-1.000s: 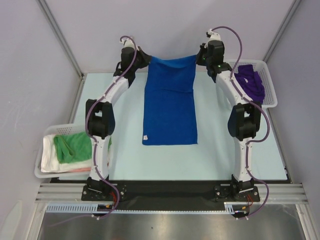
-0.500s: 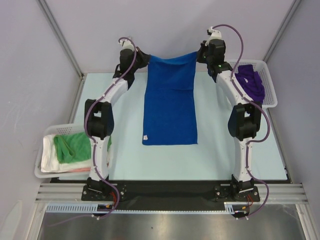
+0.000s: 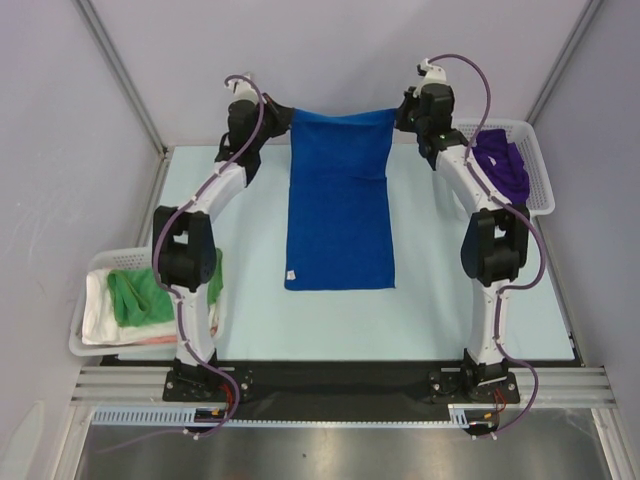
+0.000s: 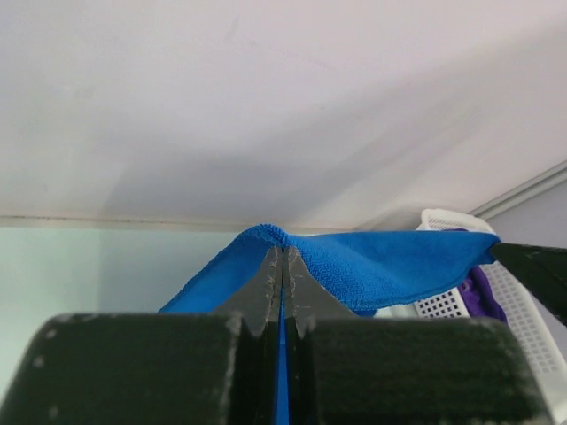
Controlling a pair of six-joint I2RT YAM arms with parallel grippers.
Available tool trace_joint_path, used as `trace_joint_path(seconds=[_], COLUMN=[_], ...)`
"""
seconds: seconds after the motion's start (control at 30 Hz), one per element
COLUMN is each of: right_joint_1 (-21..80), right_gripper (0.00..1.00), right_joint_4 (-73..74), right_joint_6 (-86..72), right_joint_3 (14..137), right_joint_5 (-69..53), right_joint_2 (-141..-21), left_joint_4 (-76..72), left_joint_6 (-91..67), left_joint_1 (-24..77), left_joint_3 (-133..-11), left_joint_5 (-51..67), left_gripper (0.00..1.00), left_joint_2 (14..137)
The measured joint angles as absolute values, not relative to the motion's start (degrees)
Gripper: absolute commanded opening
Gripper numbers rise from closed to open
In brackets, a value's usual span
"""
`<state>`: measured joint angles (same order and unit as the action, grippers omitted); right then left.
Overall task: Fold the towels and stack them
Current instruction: Fold the towel
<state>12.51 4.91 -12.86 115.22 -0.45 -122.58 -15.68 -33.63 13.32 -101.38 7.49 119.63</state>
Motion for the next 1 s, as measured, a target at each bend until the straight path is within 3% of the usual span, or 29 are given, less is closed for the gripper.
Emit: trace_joint_path(seconds=[1.0], right_joint_1=[14.0], right_gripper=[0.00], right_joint_4=[3.3], right_joint_6=[-14.8], right_joint_3=[97.0], right_joint_5=[0.1], right_joint_2=[-105.4], left_joint_4=[-21.6], left_joint_6=[-36.5], left_joint_1=[13.3], left_joint_3=[-80.6], left_joint_5=[7.8], left_gripper=[0.00], left_joint_2=[103.5])
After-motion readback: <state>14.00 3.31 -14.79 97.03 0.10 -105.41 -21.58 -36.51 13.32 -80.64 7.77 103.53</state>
